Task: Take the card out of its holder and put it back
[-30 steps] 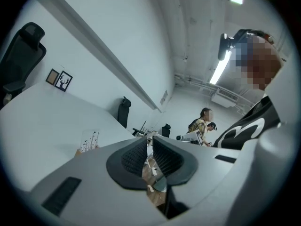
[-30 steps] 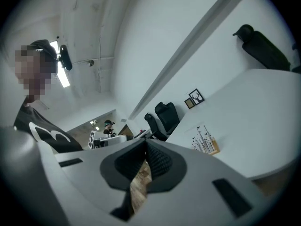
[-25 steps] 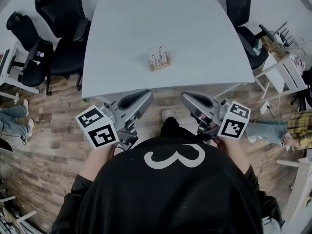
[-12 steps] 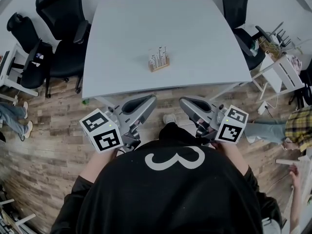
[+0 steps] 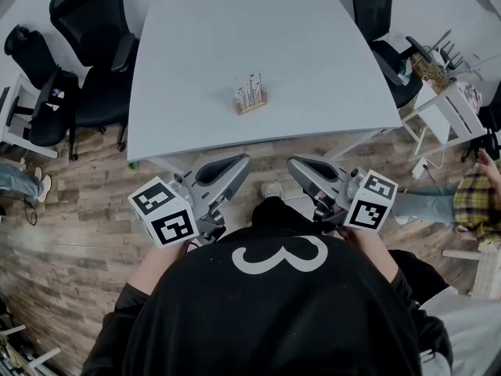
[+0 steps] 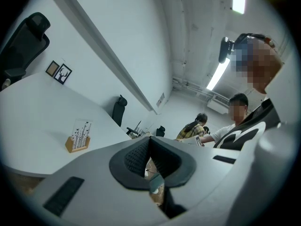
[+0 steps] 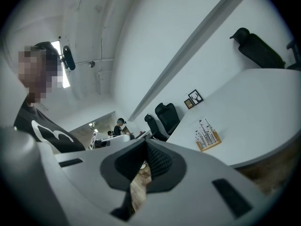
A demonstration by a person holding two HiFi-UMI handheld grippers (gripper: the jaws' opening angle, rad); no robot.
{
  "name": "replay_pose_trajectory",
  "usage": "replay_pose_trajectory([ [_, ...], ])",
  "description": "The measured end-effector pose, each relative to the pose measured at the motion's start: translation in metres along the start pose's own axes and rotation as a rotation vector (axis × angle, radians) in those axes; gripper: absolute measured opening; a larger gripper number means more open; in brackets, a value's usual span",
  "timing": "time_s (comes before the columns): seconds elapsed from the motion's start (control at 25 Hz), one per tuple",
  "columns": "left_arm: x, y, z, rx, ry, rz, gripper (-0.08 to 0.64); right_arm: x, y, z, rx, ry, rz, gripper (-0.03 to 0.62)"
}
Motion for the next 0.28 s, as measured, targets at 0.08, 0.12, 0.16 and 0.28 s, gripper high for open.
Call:
replay_pose_trajectory([
  [0.08, -0.0010, 0.0006, -0.0012, 0.003, 0.000, 0.001, 0.014, -0.0001, -0.0004, -0.0016, -0.001, 0.001, 0.004, 0.008],
  [0.12, -0.0019, 0.0013, -0.0025, 0.005, 0.000, 0.000, 0.014, -0.0007, -0.0008, -0.0033, -0.001, 0.001, 0.005, 0.009],
  [0.16, -0.0023, 0.0019, -0.0028, 0.007, 0.000, -0.002, 0.014, -0.0012, -0.0009, -0.0043, 0.000, 0.002, 0.006, 0.008],
  [0.28, -0.0012, 0.0032, 0.0011, 0.011, 0.000, -0.007, 0.014, -0.0013, -0.0006, -0.0022, 0.003, -0.002, 0.005, 0.008],
])
Point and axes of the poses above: the fingertips, and each gripper's own axes: x backward along the fingers, y to its left, z out of its underside, the point moved 9 cm from there along x, backward along the fingers, and after that the axes turned 4 degrees about -y, right-handed, at the moved point
